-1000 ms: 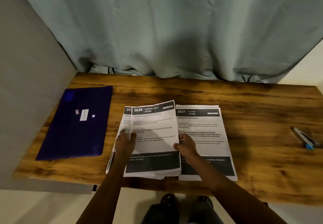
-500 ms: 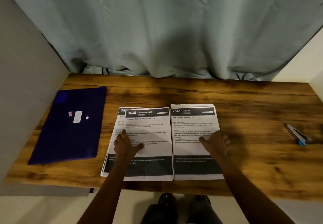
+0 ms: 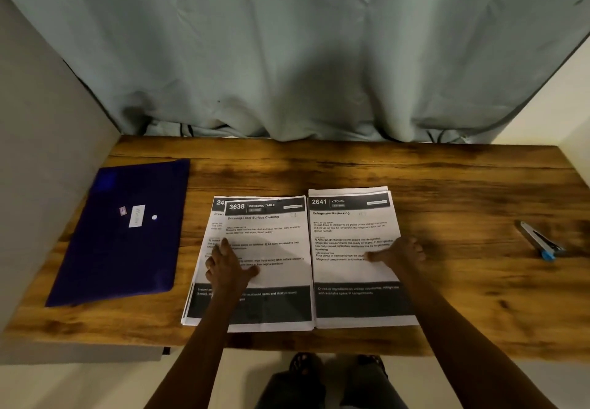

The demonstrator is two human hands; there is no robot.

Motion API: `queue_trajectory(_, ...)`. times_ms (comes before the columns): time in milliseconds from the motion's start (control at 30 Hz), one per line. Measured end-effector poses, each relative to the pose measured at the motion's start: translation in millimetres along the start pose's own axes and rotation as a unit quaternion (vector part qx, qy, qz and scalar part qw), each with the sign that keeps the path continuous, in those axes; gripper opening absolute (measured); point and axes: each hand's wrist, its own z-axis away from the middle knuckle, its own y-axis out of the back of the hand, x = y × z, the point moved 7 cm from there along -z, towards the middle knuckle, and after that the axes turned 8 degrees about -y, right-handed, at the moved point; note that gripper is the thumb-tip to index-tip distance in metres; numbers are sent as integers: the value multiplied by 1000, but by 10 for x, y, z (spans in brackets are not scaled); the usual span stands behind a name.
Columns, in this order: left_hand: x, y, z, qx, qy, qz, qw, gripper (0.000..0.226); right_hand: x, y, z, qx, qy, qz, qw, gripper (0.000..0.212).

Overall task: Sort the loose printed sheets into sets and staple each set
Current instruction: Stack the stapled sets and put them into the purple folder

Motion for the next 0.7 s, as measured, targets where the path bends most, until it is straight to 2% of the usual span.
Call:
queue_trajectory(100, 7, 9, 4, 2, -2, 0, 1000, 105, -23, -32, -44, -27, -11, 6, 1000, 118)
queue_trajectory(167, 12, 12, 7, 2, -1, 1, 1000, 103, 0, -80, -132, -36, -22, -9, 999, 106)
queue_trajectory(233, 13, 15, 11, 2, 0, -1, 1000, 102, 23, -85, -210, -34, -8, -60, 998, 83)
queue_trajectory(333, 14, 13, 18, -2, 0, -4, 1000, 104, -5, 20, -176, -47, 52, -158, 985, 34)
queue_trajectory(367, 18, 12, 21, -3, 1, -4, 1000, 105, -12, 58, -169, -56, 64, -178, 980, 26)
queue_trajectory(533, 47, 15, 24, -6, 7, 9, 1000, 106, -65, 374, -134, -50, 170, -201, 964, 25)
queue_trajectory(700, 101, 6, 25, -2, 16, 42, 999, 97, 1, 884, -331, -70, 180, -262, 946, 23)
